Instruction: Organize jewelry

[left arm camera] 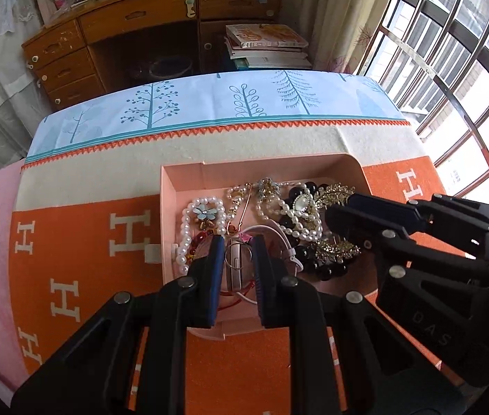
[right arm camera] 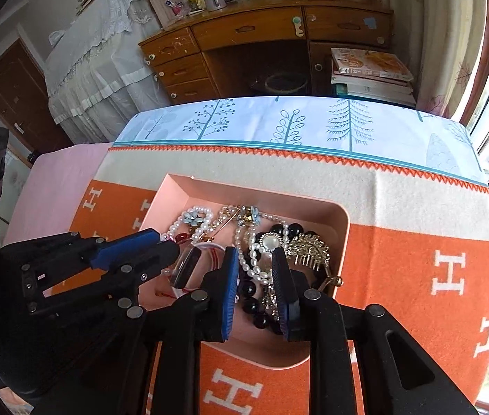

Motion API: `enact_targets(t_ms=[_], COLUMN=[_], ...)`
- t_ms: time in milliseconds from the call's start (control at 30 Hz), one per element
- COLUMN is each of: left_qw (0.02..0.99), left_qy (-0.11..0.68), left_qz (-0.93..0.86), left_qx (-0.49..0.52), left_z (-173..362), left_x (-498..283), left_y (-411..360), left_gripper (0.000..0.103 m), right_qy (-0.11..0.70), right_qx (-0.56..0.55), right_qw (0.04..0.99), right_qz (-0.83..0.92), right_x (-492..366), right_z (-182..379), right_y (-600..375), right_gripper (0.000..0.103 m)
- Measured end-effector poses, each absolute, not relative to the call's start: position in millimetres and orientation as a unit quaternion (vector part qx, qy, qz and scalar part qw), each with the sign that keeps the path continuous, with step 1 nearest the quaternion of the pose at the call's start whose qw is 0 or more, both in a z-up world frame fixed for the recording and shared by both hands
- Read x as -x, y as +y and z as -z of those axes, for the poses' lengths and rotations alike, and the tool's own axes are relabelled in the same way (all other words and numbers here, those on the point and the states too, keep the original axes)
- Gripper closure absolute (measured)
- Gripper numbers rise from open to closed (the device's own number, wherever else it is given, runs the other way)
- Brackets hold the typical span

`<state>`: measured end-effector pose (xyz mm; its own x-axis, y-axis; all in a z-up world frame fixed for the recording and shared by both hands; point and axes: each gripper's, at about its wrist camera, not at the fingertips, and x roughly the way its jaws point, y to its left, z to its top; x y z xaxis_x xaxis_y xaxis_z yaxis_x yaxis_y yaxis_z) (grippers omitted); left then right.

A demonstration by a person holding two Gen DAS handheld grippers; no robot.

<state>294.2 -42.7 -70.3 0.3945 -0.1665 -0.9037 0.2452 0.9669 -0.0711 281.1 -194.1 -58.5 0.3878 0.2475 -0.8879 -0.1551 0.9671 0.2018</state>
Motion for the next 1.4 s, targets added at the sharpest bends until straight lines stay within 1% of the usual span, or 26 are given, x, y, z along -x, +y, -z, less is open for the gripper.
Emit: enact_targets(t_ms=[100, 167, 233, 267, 333, 400, 667, 900, 967, 1033, 1200, 1267, 1400], left_qw=[0.834, 0.832, 0.834, 0.837, 0.840, 0.839, 0.845, 0.864, 0.870, 0.875, 0.886, 0.889, 0.894], left_qy=[0.537, 0.540, 0.538, 0.534, 0.531, 0.533, 0.526, 0.498, 0.487, 0.479, 0.458, 0.453, 0.442], left_qz=[0.121, 0.119, 0.115, 0.107, 0.102, 0.099, 0.086, 0.059, 0.055, 0.051, 0.048, 0.047, 0.039], left_qx=[-0.045, -0.043, -0.044, -0.047, -0.046, -0.039, -0.045, -0.047, -0.045, -0.046, -0.047, -0.048, -0.059], left_z=[72.1, 72.3, 71.1, 70.1, 68.2, 67.2, 55.1, 25.9, 16.1, 7.0, -6.0, -5.5, 6.5], left_x=[-290.3, -288.2, -285.6, -283.8, -281.9, -280.1, -262.4, -237.6, -227.1, -215.8, -177.3, -157.6, -113.7], left_y=[-45.8, -45.4, -44.3, -42.2, -38.4, -33.3, -23.6, -12.6, -9.0, -6.8, -3.7, -3.7, -6.2], left_gripper=[0.089, 0.084, 0.064, 0.060, 0.045, 0.037, 0.037, 0.037, 0.037, 0.037, 0.037, 0.036, 0.036], right_qy=[0.539, 0.538, 0.537, 0.536, 0.534, 0.532, 0.525, 0.502, 0.490, 0.477, 0.455, 0.449, 0.445], right_qx=[-0.048, -0.051, -0.052, -0.053, -0.051, -0.053, -0.048, -0.037, -0.028, -0.019, -0.015, -0.022, -0.034], right_qw=[0.833, 0.833, 0.834, 0.835, 0.837, 0.838, 0.844, 0.859, 0.867, 0.875, 0.887, 0.889, 0.890], right_qz=[-0.115, -0.114, -0.112, -0.112, -0.107, -0.106, -0.097, -0.090, -0.087, -0.084, -0.082, -0.085, -0.094], right_x=[-278.3, -276.1, -273.2, -272.2, -268.6, -265.6, -249.6, -226.7, -215.9, -203.5, -165.6, -147.5, -103.0], right_z=[57.9, 59.0, 58.1, 58.7, 57.2, 55.1, 44.5, 20.3, 11.4, 2.5, -12.7, -13.2, -6.2], right_y=[-201.2, -203.9, -206.5, -207.8, -210.2, -212.5, -215.9, -214.9, -213.4, -211.6, -209.2, -209.2, -208.7], right_gripper=[0.083, 0.083, 0.083, 0.083, 0.083, 0.083, 0.083, 0.083, 0.080, 0.073, 0.070, 0.068, 0.067])
